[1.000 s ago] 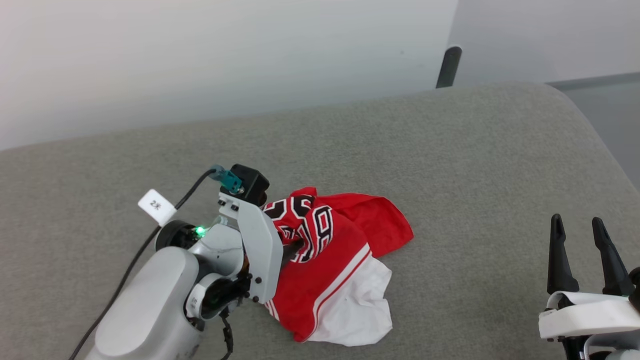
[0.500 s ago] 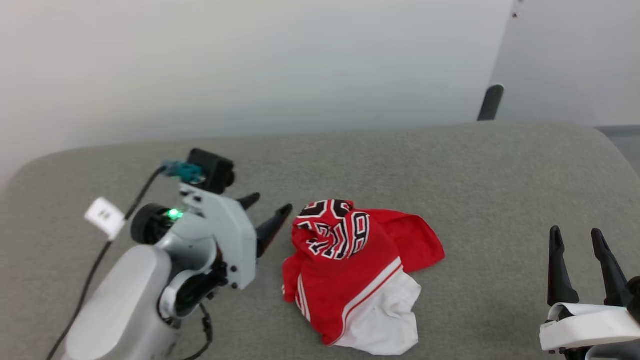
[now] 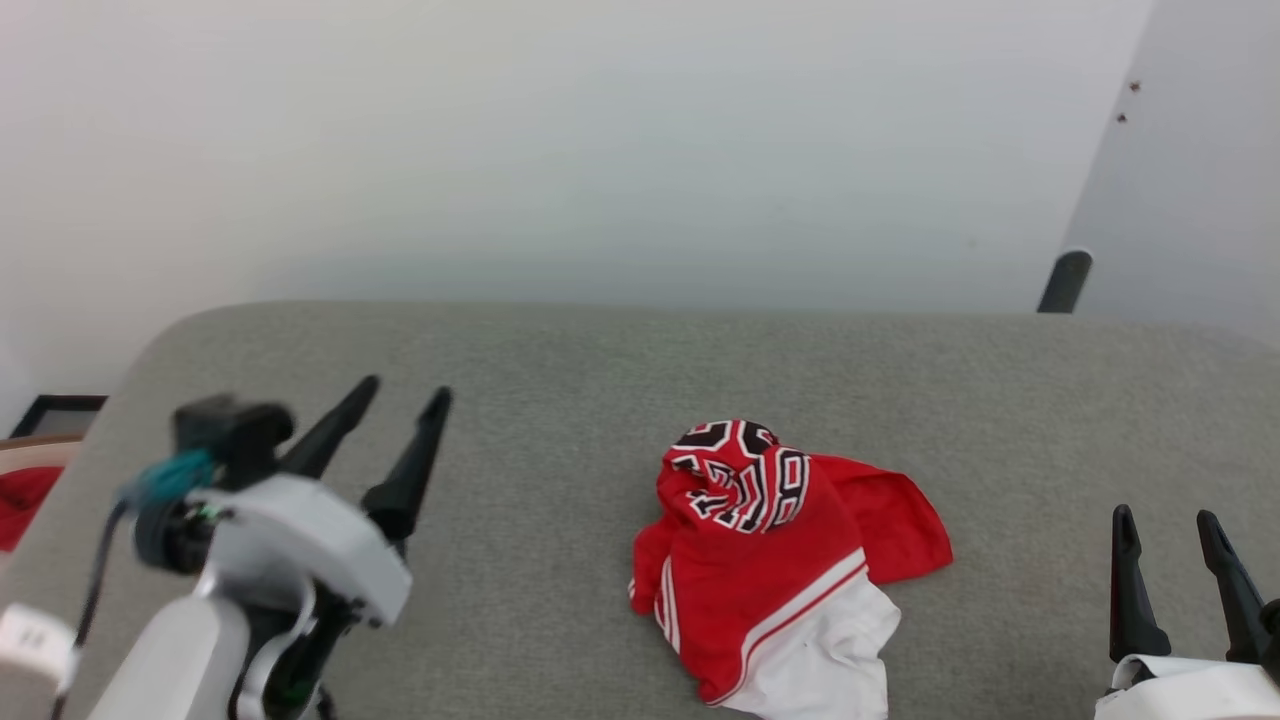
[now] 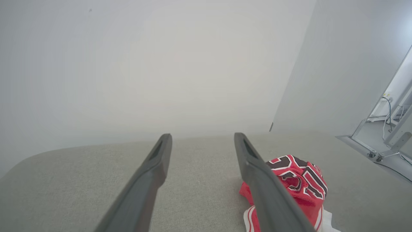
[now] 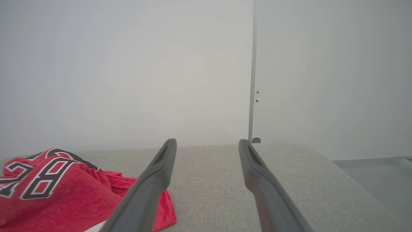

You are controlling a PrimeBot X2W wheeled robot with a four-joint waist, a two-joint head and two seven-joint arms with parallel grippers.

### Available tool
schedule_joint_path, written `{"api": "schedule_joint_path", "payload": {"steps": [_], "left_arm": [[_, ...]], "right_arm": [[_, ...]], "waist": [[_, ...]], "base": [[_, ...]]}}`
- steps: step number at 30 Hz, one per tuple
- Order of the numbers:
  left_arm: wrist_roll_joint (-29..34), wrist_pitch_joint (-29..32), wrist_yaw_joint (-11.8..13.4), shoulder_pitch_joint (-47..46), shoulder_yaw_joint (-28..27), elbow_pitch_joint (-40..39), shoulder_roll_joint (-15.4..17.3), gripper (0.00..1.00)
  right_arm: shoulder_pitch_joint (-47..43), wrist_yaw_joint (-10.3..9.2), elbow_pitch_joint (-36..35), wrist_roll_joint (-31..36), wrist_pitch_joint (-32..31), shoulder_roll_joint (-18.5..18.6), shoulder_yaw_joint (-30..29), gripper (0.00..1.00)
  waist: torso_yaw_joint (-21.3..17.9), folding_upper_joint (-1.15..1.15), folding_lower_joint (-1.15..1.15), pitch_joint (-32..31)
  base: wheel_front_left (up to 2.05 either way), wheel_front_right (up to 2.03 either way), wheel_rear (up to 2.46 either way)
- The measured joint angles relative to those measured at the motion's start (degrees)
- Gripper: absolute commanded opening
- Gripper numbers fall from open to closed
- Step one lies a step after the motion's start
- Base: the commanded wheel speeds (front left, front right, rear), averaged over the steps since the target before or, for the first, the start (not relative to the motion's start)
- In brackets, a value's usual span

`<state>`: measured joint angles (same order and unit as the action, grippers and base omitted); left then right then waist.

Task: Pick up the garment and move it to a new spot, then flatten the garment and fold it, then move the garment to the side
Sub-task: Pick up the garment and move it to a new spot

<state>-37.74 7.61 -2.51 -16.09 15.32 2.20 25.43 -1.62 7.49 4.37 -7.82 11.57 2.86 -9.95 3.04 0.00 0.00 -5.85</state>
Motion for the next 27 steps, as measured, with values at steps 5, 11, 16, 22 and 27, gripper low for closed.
{"api": "schedule_joint_path", "payload": {"steps": [5,11,16,22,27], "left_arm": [[0.43,-6.93,0.62,4.90,-3.11,0.31,0.59,1.00],[0.63,-14.07,1.08,11.61,-6.27,0.98,1.71,1.00],[0.78,-17.62,1.45,15.23,-7.98,1.82,1.92,1.00],[0.32,-20.86,0.79,19.31,-9.79,2.42,1.57,1.00],[0.16,-21.75,-0.05,20.26,-10.42,2.85,0.86,1.00]], "right_arm": [[-0.56,0.00,0.43,0.75,-0.04,-0.01,-0.18,1.00],[-1.48,0.00,0.73,1.26,0.00,0.00,-0.27,1.00],[-2.63,0.00,0.69,1.86,0.02,0.00,-0.60,1.00],[-3.85,0.00,0.04,2.36,0.01,0.00,-0.76,1.00],[-3.94,0.00,-0.26,2.34,0.01,0.00,-0.70,1.00]], "waist": [[1.22,0.00,0.00,-1.07],[1.65,0.00,0.00,-1.96],[1.55,0.00,0.00,-2.12],[1.22,0.00,0.00,-2.07],[1.03,0.00,0.00,-2.00]], "base": [[0.00,0.00,0.00],[0.00,0.00,0.00],[0.00,0.00,0.00],[0.00,0.00,0.00],[0.00,0.00,0.00]]}}
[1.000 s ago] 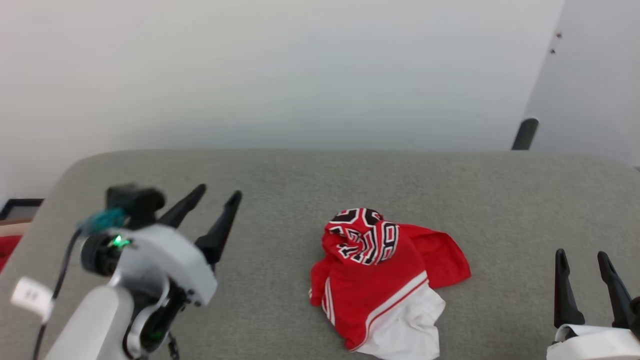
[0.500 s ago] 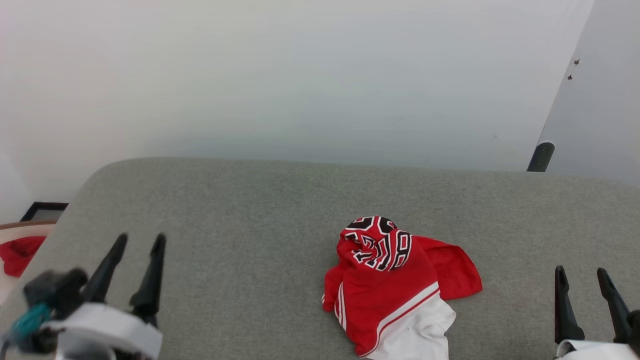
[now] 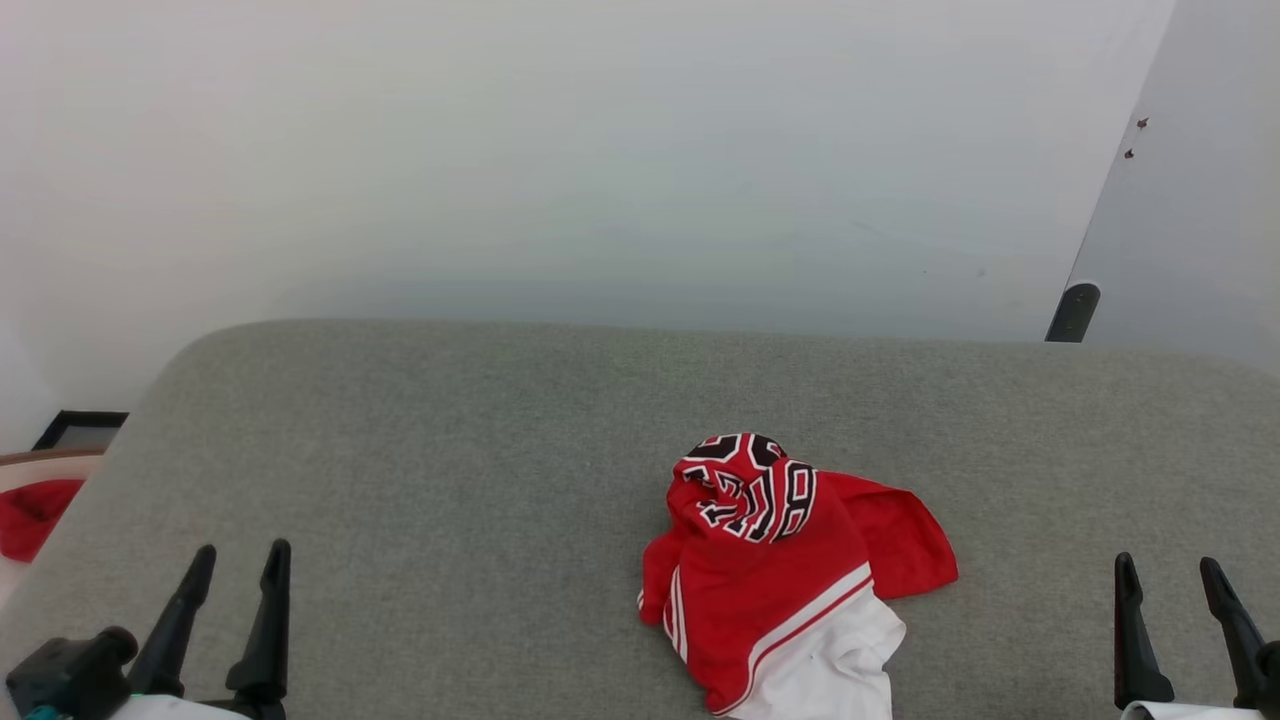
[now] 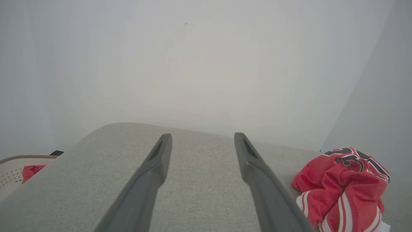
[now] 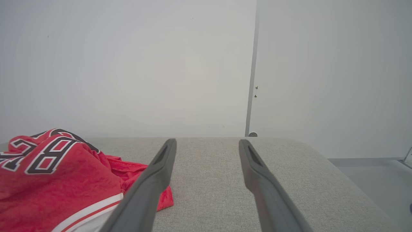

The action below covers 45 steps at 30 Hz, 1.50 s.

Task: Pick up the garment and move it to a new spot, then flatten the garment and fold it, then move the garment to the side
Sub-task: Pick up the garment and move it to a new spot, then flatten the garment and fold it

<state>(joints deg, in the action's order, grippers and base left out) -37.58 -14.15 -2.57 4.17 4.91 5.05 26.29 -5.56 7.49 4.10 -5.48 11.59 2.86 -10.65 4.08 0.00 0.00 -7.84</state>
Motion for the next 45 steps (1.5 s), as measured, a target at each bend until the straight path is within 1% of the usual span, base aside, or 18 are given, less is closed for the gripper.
{"api": "schedule_joint_path", "payload": {"steps": [11,16,21,24,27,28,29,33,34,35,38,45], "left_arm": [[0.34,-0.49,-0.69,-0.12,-0.04,0.45,-0.27,1.00],[0.79,-0.41,0.03,-0.53,-0.22,0.40,-0.02,1.00],[1.20,0.79,0.55,-0.64,0.01,-0.29,0.59,1.00],[1.38,1.52,0.71,-0.95,0.59,-0.99,0.69,1.00],[1.67,2.02,0.94,-1.26,1.31,-1.66,0.71,1.00],[1.77,2.03,1.07,-1.53,1.65,-2.07,0.49,1.00],[1.77,2.03,1.07,-1.53,1.65,-2.07,0.49,1.00],[1.89,2.11,1.07,-1.88,2.67,-2.08,-0.16,1.00],[2.08,2.09,1.07,-2.20,3.21,-1.87,-0.53,1.00],[2.08,2.09,1.07,-2.20,3.21,-1.87,-0.53,1.00],[2.35,1.97,1.04,-2.96,3.91,-1.46,-1.13,1.00],[2.50,1.46,0.75,-4.63,5.26,-0.38,-2.52,1.00]], "right_arm": [[-0.58,0.00,-0.08,-0.07,-0.30,0.00,0.96,1.00],[-0.63,0.00,-0.04,-0.57,-1.49,0.00,2.82,1.00],[-0.65,0.00,-0.05,-1.10,-4.61,0.01,4.63,1.00],[-0.71,0.00,-0.04,-1.67,-7.86,0.01,5.67,1.00],[-0.91,0.00,0.25,-2.87,-12.44,-0.01,6.39,1.00],[-0.99,0.00,0.79,-3.39,-15.83,0.00,6.55,1.00],[-0.99,0.00,0.79,-3.39,-15.83,0.00,6.55,1.00],[-1.27,0.00,1.66,-3.83,-21.56,-0.01,6.30,1.00],[-1.52,0.00,2.30,-4.44,-24.54,0.00,6.05,1.00],[-1.52,0.00,2.30,-4.44,-24.54,0.00,6.05,1.00],[-2.16,0.00,3.24,-4.52,-28.39,0.01,5.44,1.00],[-1.64,0.00,5.14,-5.53,-34.89,-0.02,4.38,1.00]], "waist": [[0.40,0.00,0.00,-0.03],[1.86,0.00,0.00,0.03],[4.20,0.00,0.00,0.22],[5.99,0.00,0.00,0.44],[7.84,0.00,0.00,0.83],[9.02,0.00,0.00,1.17],[9.02,0.00,0.00,1.17],[11.25,0.00,0.00,2.03],[12.28,0.00,0.00,2.51],[12.28,0.00,0.00,2.51],[13.77,0.00,0.00,3.26],[16.52,0.00,0.00,5.38]], "base": [[0.00,0.00,0.00],[0.00,0.00,0.00],[0.00,0.00,0.00],[0.00,0.00,0.00],[0.00,0.00,0.00],[0.00,0.00,0.00],[0.00,0.00,0.00],[0.00,0.00,0.00],[0.00,0.00,0.00],[0.00,0.00,0.00],[0.00,0.00,0.00],[0.00,0.00,0.00]]}}
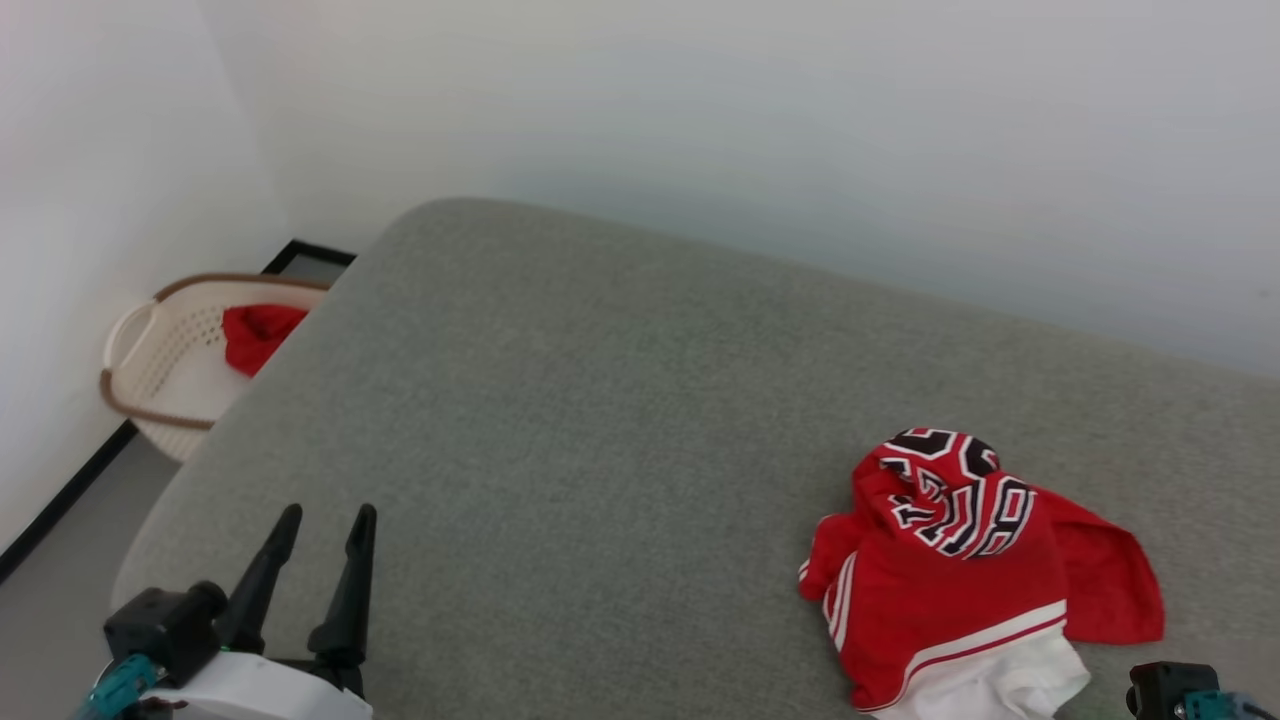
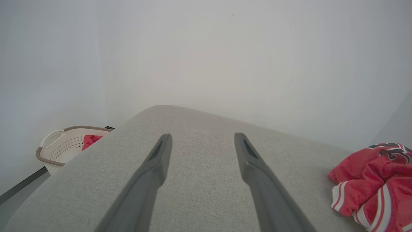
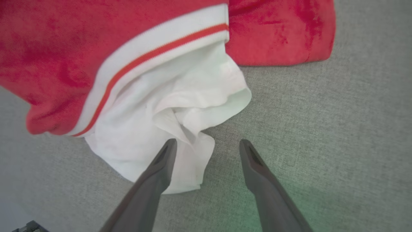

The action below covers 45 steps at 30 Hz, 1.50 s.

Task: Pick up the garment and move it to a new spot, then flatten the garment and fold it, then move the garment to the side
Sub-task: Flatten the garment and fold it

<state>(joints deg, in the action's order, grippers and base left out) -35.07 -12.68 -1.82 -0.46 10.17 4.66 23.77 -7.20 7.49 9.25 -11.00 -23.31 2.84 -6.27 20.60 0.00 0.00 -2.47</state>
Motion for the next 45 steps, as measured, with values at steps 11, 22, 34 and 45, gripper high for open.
{"api": "schedule_joint_path", "payload": {"steps": [11,22,34,45], "left_arm": [[0.22,-0.71,-0.29,-1.58,0.37,1.31,-0.76,1.00],[-0.10,-1.46,-0.11,-0.50,-1.01,1.46,-0.55,1.00],[-0.21,-1.94,-0.15,1.09,-1.57,1.07,-0.57,1.00],[0.29,-2.02,-0.71,0.76,-0.41,1.69,-1.38,1.00]], "right_arm": [[5.02,-0.02,3.93,0.64,-6.46,0.21,-1.76,0.00],[7.79,0.02,0.80,2.86,-8.92,0.01,-1.87,0.00],[8.29,0.02,-9.47,7.04,-14.63,2.27,-6.66,0.00],[10.39,0.02,-8.56,9.32,-14.39,7.48,-16.02,0.00]], "waist": [[2.59,0.00,0.00,3.34],[-0.45,0.00,0.00,3.16],[-6.90,0.00,0.00,0.72],[-10.83,0.00,0.00,-0.62]], "base": [[0.00,0.00,0.00],[0.00,0.00,0.00],[0.00,0.00,0.00],[0.00,0.00,0.00]]}}
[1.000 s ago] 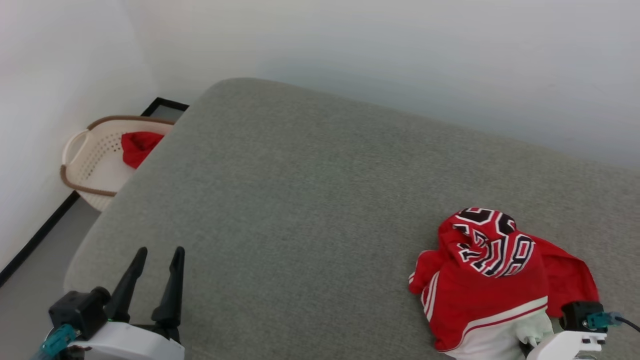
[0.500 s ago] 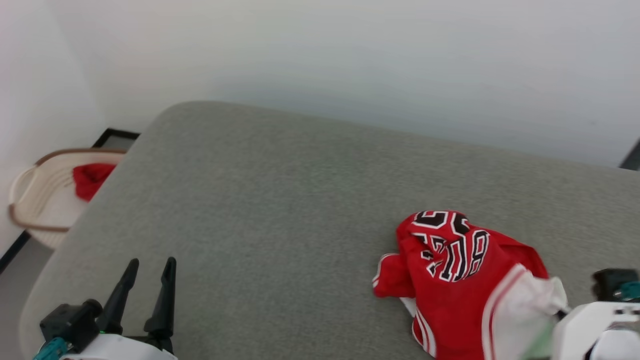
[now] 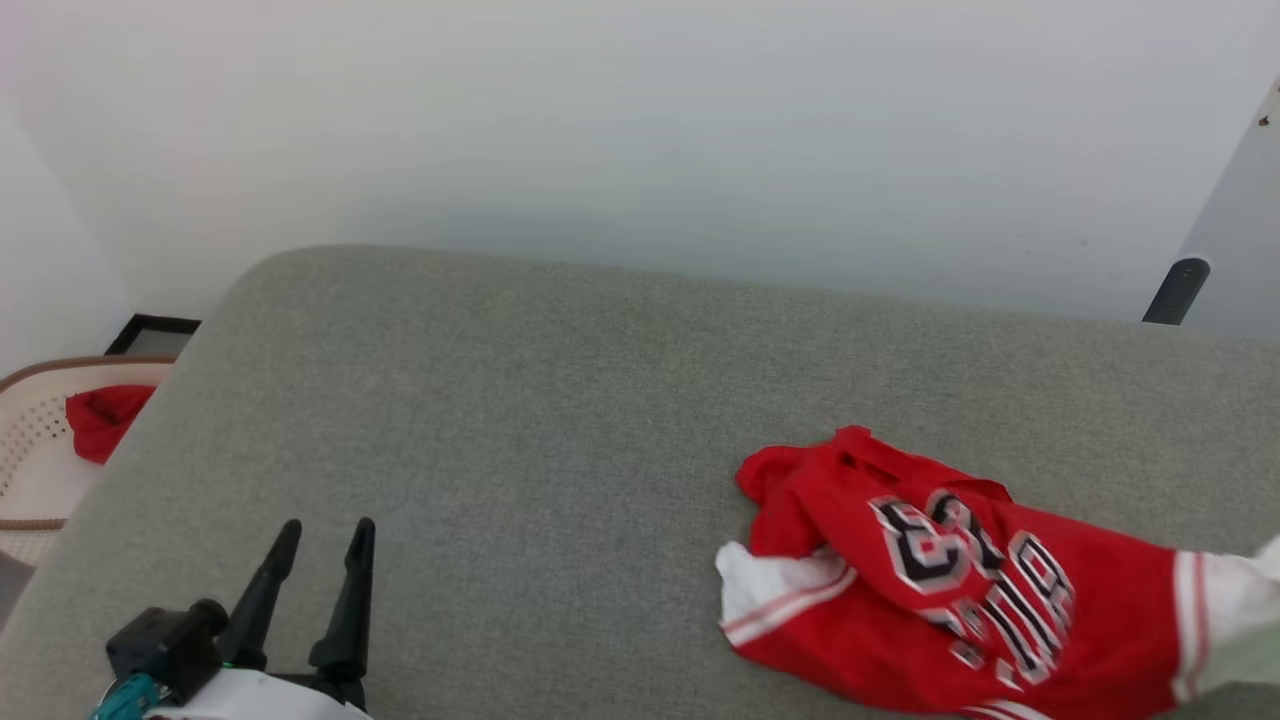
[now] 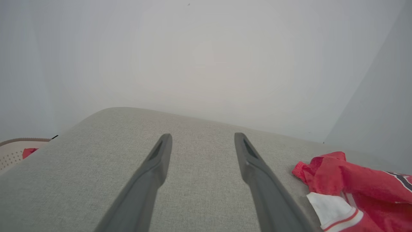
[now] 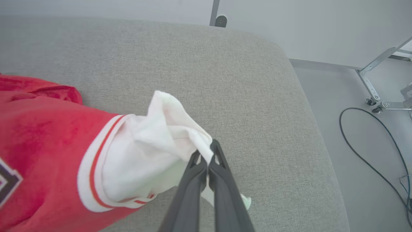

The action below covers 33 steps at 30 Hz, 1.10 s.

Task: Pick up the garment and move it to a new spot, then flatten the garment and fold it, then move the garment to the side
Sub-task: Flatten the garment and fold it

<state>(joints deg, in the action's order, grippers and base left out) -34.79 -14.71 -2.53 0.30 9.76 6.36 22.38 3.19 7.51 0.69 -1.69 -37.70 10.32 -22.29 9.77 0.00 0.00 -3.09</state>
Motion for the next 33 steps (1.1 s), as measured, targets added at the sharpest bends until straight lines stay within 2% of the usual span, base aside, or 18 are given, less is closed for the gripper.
{"api": "schedule_joint_path", "payload": {"steps": [6,11,12,13,14,15,23,33], "left_arm": [[0.11,-0.01,-0.49,-0.83,0.79,0.64,-0.03,1.00],[0.16,0.00,-0.49,-1.14,0.92,0.97,0.19,1.00],[0.18,0.08,-0.51,-1.31,1.05,0.99,0.27,1.00],[0.18,0.15,-0.51,-1.44,1.19,1.01,0.41,1.00],[0.18,0.46,-0.66,-1.47,1.33,0.97,0.56,1.00],[0.18,0.70,-0.85,-1.47,1.59,0.92,0.73,1.00],[0.26,2.05,-0.99,-2.17,2.01,-0.99,1.87,1.00],[-0.63,6.36,-0.46,-2.97,1.98,-6.11,3.77,1.00]], "right_arm": [[1.43,0.00,6.05,2.11,3.67,2.09,-4.03,0.00],[3.55,0.00,13.05,3.08,7.56,2.32,-6.36,0.00],[3.83,0.00,14.39,3.39,8.42,2.48,-6.34,0.15],[4.37,0.00,15.75,3.55,9.17,2.59,-6.41,0.38],[5.15,0.00,16.74,3.58,9.96,2.61,-6.50,0.85],[5.85,0.00,17.53,3.90,10.78,2.77,-6.27,1.00],[8.90,0.00,20.11,3.23,14.92,3.52,-3.31,1.00],[9.03,0.00,12.52,0.07,19.15,1.92,1.52,1.00]], "waist": [[0.49,0.00,0.00,0.39],[0.93,0.00,0.00,0.84],[0.98,0.00,0.00,0.92],[1.01,0.00,0.00,0.98],[0.94,0.00,0.00,1.03],[0.84,0.00,0.00,1.08],[-0.96,0.00,0.00,1.24],[-5.34,0.00,0.00,1.09]], "base": [[0.00,0.00,0.00],[0.00,0.00,0.00],[0.00,0.00,0.00],[0.00,0.00,0.00],[0.00,0.00,0.00],[0.00,0.00,0.00],[0.00,0.00,0.00],[0.00,0.00,0.00]]}}
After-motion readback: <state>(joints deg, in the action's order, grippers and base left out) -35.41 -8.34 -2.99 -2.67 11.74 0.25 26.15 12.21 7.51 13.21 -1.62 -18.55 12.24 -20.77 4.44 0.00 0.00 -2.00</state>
